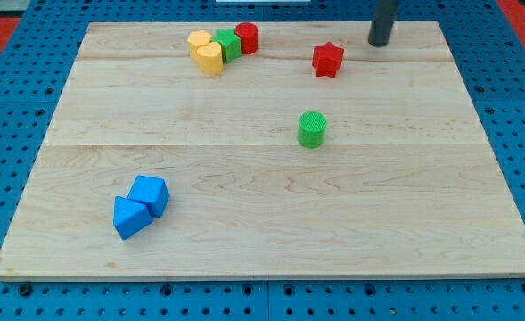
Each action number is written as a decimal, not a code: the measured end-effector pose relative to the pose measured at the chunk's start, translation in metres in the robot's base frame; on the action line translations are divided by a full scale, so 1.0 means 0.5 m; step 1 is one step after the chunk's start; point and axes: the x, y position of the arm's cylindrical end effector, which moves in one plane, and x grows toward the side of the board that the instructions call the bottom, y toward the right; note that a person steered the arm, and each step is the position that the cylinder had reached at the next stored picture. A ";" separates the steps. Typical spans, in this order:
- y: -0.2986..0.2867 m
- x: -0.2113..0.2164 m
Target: Slide the red star diagonal to the green circle
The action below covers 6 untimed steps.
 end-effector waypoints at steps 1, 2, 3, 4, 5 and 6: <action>-0.059 0.038; -0.200 -0.012; -0.243 0.012; -0.199 0.079; -0.267 0.114; -0.262 0.181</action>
